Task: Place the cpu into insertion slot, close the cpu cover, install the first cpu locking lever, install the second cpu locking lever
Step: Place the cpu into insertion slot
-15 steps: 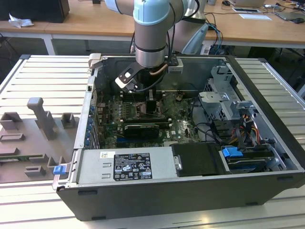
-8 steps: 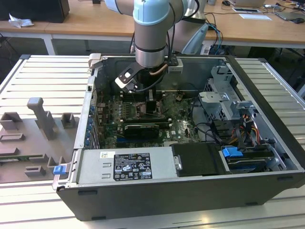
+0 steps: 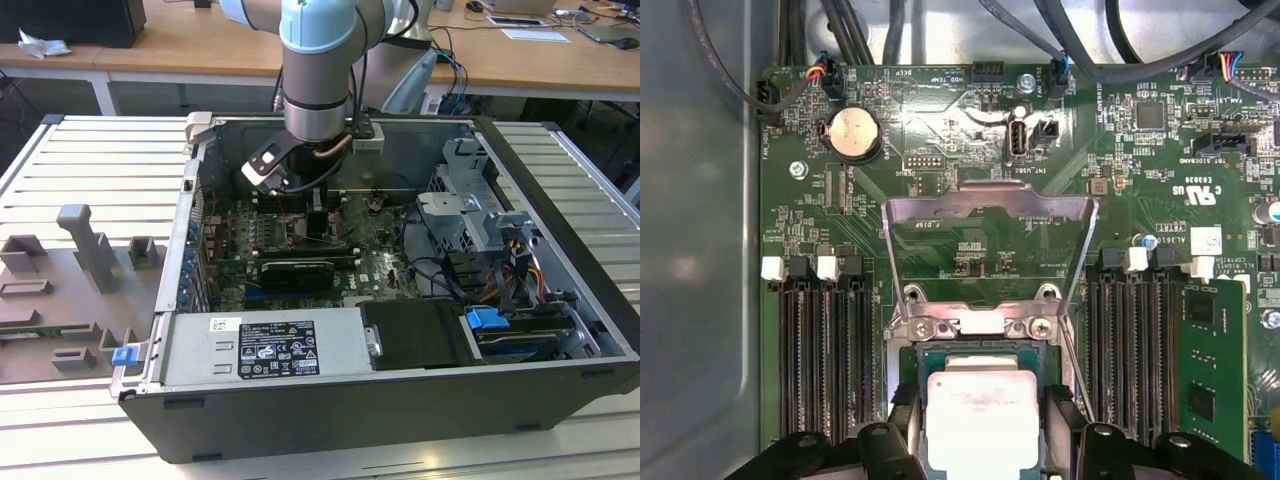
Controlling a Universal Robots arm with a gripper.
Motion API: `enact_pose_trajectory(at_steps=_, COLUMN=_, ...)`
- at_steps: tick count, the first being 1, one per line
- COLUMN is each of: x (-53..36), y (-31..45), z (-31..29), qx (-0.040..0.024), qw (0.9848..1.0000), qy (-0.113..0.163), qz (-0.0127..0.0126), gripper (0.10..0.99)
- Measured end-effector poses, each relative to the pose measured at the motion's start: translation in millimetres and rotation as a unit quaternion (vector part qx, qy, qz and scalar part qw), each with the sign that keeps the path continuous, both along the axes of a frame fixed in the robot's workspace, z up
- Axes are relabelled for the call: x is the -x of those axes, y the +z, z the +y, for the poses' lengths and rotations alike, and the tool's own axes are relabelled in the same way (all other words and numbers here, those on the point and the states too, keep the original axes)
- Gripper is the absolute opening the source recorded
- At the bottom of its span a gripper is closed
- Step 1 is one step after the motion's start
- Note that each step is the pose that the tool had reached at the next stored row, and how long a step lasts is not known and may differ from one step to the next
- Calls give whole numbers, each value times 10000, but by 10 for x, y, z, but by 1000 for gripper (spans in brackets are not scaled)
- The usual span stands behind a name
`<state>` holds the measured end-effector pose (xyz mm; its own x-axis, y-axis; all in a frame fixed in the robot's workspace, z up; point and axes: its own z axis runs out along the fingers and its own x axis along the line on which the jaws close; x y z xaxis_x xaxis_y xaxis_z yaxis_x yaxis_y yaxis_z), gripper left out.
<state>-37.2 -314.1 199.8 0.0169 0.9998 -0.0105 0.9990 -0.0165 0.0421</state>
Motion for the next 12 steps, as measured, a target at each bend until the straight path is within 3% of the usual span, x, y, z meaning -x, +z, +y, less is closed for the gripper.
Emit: enact_pose_trajectory(at_steps=12, x=-1, y=89, z=1, qx=0, qw=10000, qy=0, qz=0, gripper=592)
